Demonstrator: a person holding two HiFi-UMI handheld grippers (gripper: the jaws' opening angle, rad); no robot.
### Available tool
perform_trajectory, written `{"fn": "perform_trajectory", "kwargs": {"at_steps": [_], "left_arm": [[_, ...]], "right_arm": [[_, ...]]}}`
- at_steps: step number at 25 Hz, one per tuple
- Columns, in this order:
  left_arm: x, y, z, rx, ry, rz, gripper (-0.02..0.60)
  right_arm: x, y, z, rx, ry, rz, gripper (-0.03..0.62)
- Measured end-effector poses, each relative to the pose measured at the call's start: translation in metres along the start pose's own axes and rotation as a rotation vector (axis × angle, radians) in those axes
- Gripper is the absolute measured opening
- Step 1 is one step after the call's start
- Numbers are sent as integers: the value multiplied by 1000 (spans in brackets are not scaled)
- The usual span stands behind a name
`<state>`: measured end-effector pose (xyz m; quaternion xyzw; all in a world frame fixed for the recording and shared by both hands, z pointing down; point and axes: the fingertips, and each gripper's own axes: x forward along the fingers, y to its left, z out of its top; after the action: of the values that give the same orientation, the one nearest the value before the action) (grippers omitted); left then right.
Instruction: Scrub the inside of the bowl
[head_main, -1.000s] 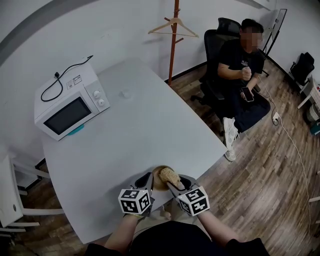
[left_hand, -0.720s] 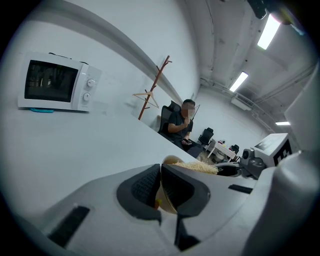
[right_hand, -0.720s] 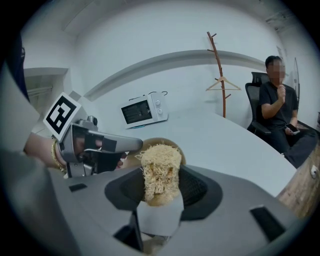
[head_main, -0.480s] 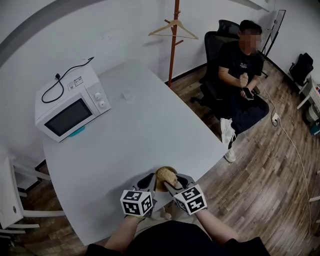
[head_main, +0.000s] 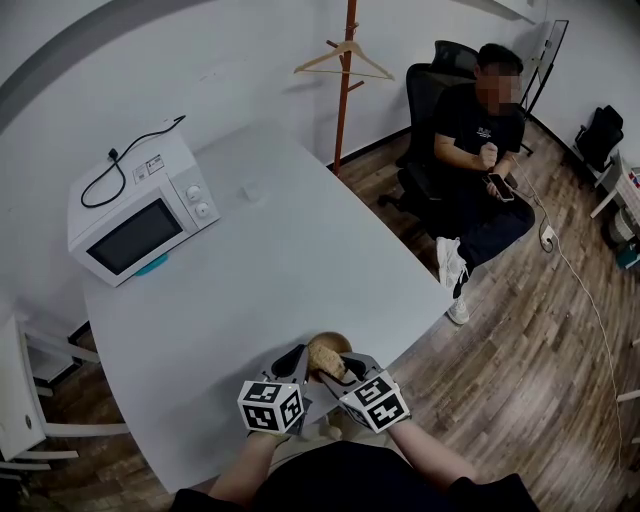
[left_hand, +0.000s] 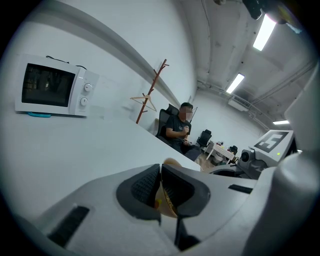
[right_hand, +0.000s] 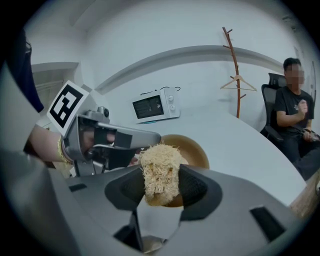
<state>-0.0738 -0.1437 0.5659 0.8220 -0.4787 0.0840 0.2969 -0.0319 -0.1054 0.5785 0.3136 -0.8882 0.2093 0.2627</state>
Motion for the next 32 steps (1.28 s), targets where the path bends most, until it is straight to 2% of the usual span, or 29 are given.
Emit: {"fn": "perform_trajectory", "kwargs": {"at_steps": [6,13,21,32], "left_arm": [[-1,2,1,-8,-5,0,28],[-3,-1,0,5,-2,-15,28],[-3,2,0,3,1,-19,28],[-2,6,1,-12,-5,-12,28]], "right_arm": [[-5,-3,-5,-9,22,-2,179],[-9,-19,-11,0,51,-58,179],[-4,-26,0,-13,46,-84,179],[11,-3,8,-33,45,-23,179]]}}
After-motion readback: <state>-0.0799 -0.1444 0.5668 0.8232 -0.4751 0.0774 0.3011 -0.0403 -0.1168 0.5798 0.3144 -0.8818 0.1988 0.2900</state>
